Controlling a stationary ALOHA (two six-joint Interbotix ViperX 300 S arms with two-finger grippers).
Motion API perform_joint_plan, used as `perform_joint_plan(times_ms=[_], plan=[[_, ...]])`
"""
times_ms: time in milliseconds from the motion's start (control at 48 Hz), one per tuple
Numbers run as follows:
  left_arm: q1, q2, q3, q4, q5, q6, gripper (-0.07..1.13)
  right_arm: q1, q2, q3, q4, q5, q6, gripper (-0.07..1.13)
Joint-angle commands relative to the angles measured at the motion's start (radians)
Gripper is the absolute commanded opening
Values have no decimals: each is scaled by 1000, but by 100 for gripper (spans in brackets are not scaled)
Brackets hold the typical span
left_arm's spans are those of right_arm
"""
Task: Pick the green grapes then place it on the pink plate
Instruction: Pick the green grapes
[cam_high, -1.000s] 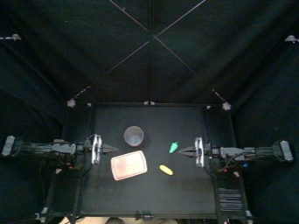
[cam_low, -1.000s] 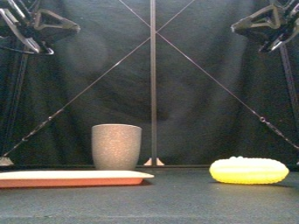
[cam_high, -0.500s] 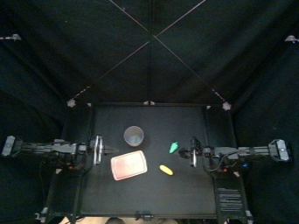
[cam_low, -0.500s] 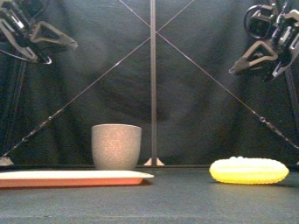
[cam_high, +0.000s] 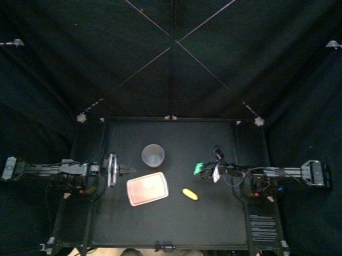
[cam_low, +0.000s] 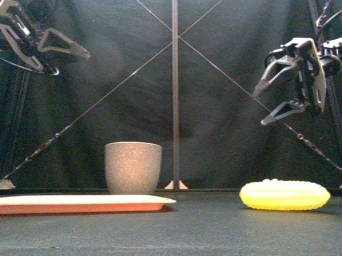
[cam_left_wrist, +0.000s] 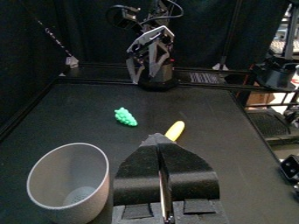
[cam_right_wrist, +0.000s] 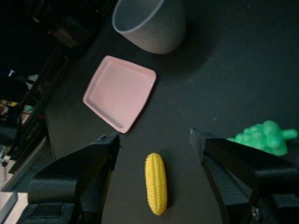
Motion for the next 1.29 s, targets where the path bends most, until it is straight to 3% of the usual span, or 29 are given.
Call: perform_joint_plan(times_ms=[21, 167, 479, 771, 1021, 1292], plan=[[5, 6, -20, -3, -5, 0, 14, -38, 29, -3, 78, 17, 2, 96], [5, 6, -20, -3, -5, -2, 14, -117, 91, 14, 238, 48, -5, 96], [3, 6, -14, -3, -6, -3, 14, -190, 264, -5, 305, 106, 0, 96], [-3, 6, -12, -3, -15, -3, 14, -224, 492, -101, 322, 101, -2, 96], [-5, 6, 3, -3, -17, -5, 14, -241, 563, -153, 322, 92, -2, 94], [-5, 6, 9, -17, -21, -3, 14, -236, 565, -150, 302, 97, -6, 75]])
